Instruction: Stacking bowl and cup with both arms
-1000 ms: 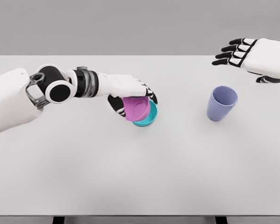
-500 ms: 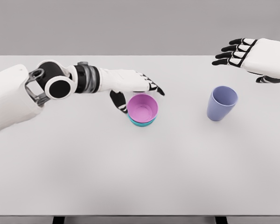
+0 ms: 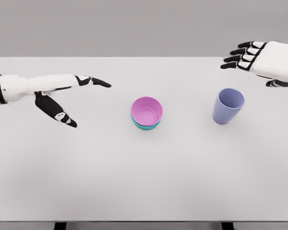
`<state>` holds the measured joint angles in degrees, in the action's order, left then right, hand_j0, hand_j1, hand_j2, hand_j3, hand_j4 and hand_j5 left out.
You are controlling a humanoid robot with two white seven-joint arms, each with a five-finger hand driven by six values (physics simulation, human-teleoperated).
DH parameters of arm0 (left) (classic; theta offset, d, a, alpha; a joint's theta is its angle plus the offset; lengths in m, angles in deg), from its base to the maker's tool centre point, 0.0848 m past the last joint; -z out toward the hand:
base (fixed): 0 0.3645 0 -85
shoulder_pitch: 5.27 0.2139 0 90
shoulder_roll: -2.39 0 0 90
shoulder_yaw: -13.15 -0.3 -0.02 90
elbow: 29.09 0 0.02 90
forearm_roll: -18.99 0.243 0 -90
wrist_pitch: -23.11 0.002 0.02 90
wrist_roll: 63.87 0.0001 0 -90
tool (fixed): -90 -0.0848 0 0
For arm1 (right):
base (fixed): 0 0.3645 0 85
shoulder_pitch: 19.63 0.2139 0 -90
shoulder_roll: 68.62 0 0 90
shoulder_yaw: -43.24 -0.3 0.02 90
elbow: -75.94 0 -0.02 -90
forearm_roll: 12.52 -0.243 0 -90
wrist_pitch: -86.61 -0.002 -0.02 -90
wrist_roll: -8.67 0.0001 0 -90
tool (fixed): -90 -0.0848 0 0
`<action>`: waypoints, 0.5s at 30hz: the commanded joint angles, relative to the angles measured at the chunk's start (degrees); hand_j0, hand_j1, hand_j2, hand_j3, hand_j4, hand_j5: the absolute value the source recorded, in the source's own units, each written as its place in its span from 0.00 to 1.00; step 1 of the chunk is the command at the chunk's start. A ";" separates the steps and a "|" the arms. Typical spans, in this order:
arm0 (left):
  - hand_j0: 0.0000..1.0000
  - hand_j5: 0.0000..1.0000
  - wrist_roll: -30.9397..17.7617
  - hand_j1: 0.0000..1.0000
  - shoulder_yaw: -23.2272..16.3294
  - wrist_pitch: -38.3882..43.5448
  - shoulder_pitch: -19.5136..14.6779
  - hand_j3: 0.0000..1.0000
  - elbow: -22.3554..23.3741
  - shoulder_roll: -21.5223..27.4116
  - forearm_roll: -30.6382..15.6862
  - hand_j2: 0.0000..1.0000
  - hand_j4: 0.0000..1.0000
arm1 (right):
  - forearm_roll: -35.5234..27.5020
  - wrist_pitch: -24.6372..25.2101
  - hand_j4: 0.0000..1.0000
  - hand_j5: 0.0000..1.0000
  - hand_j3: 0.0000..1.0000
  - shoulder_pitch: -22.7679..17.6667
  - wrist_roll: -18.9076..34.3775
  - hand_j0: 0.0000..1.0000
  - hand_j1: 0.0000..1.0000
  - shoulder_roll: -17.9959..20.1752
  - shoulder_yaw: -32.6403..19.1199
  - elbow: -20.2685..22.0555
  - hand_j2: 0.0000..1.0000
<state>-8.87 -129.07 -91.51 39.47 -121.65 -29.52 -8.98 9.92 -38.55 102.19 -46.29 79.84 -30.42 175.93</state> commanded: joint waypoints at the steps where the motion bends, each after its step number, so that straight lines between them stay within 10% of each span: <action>1: 1.00 1.00 0.00 1.00 5.19 -3.67 0.87 1.00 4.14 1.42 -4.11 1.00 1.00 | -0.21 0.16 1.00 1.00 1.00 0.00 -0.03 1.00 1.00 1.13 0.01 -0.06 1.00; 4: 1.00 1.00 0.00 1.00 11.44 -6.23 7.03 1.00 6.17 1.15 -5.61 1.00 1.00 | -0.21 0.16 1.00 1.00 1.00 -0.35 -0.03 1.00 1.00 1.92 -0.08 -0.06 1.00; 15: 1.00 1.00 0.00 1.00 12.14 -6.75 8.26 1.00 6.52 -0.16 -5.08 1.00 1.00 | -3.19 0.16 1.00 1.00 1.00 -2.46 -0.03 1.00 1.00 4.39 -3.51 -0.23 1.00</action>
<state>-8.89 -117.14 -98.25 48.17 -115.20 -29.47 -13.58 8.46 -38.55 99.72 -46.29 84.54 -33.39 175.68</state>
